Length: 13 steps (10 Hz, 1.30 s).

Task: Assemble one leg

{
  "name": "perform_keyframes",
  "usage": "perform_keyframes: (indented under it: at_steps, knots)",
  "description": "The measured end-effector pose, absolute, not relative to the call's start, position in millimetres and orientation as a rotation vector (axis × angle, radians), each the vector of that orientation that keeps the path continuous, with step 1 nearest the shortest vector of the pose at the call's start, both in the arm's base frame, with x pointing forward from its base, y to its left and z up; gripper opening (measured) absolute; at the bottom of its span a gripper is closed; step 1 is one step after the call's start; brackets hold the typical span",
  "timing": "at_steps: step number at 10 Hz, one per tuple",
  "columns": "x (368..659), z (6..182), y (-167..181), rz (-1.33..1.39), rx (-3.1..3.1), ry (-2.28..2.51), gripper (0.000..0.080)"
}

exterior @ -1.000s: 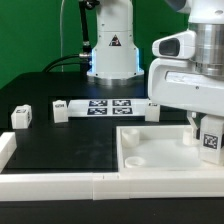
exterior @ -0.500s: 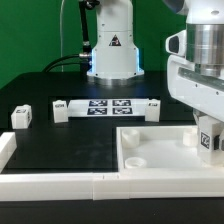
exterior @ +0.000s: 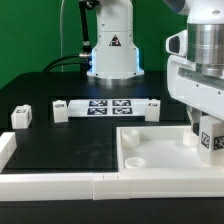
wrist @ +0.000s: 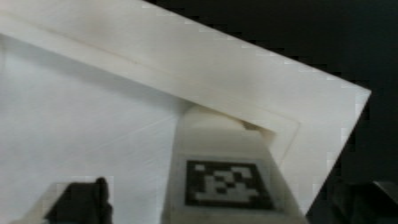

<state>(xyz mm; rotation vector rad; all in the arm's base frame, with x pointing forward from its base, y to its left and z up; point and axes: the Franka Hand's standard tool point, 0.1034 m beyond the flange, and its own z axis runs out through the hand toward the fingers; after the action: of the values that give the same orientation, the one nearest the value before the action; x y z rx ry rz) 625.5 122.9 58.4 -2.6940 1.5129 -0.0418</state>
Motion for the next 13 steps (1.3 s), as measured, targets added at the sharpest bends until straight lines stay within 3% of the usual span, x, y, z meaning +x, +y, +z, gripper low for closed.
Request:
perform_keyframes:
  at_steps: [10, 12, 13]
  knots:
    - [624.7, 57.8, 120.0, -0.070, -3.133, -0.318, 0.0649]
    - [624.7, 57.6, 119.8, -0.070, -3.133, -0.315, 0.0649]
    - [624.7, 57.5, 119.8, -0.070, -3.133, -0.315, 0.0526]
